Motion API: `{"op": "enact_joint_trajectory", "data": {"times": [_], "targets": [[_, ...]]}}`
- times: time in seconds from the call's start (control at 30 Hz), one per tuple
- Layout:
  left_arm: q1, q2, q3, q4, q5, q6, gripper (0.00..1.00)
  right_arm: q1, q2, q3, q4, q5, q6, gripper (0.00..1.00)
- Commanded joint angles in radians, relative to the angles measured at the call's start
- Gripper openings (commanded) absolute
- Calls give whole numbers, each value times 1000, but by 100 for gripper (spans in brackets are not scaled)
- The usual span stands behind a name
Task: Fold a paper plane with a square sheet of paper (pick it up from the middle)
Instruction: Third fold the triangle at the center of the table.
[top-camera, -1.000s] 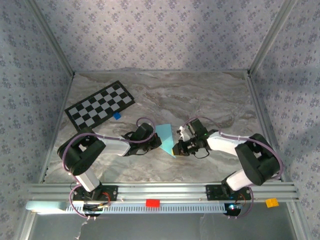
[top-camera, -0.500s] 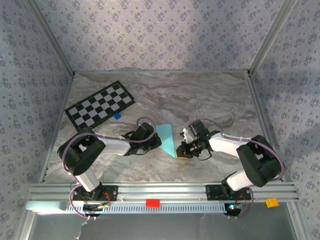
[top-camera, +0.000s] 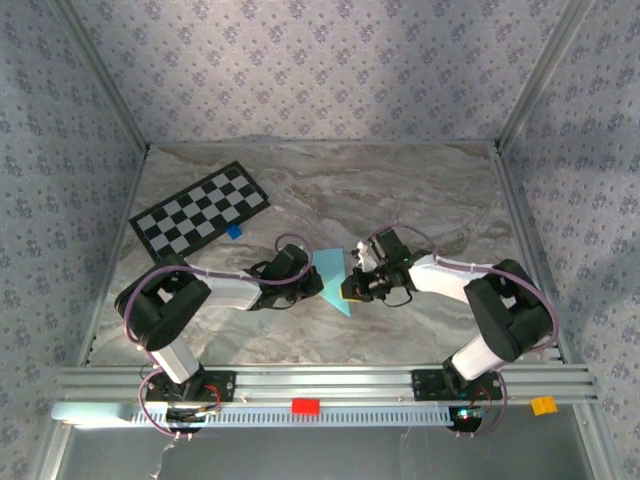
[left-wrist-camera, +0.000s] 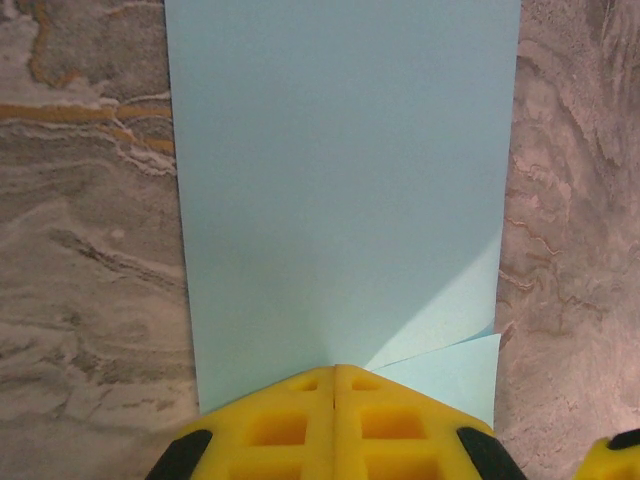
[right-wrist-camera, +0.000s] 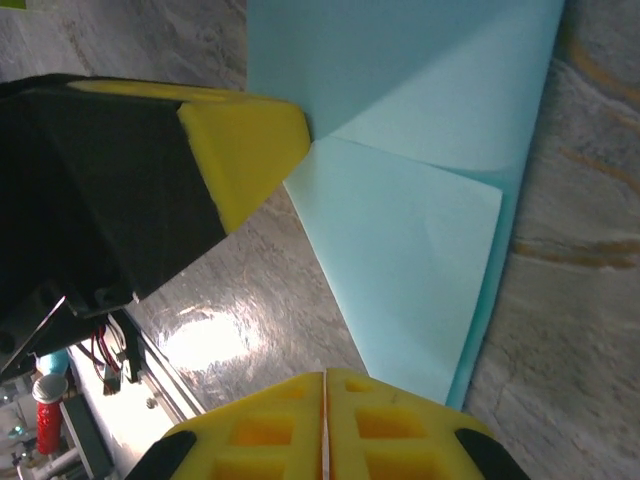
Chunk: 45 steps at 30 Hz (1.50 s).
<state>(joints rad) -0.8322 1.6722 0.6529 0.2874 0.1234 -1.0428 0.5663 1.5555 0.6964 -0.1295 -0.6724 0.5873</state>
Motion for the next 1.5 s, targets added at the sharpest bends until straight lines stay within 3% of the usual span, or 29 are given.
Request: {"op": "enact_joint_trajectory", "data": {"times": [0.0, 0.5, 0.8, 1.07, 1.2, 1.47], "targets": [[4, 7, -18, -105, -10, 19, 1, 12, 43, 32, 28, -23, 33, 10], [5, -3, -37, -64, -11, -2, 3, 23, 147, 7, -14, 30, -36, 9], [2, -86, -4, -63, -24, -2, 16, 21, 149, -27, -14, 75, -16, 4], [-39, -35, 7, -28, -4, -29, 13, 13, 151, -33, -20, 97, -14, 3], [-39, 3, -12, -23, -54, -48, 11, 6, 150, -39, -17, 93, -17, 2], [24, -12, -48, -29, -71, -59, 11, 0, 148, -45, -13, 85, -24, 1]]}}
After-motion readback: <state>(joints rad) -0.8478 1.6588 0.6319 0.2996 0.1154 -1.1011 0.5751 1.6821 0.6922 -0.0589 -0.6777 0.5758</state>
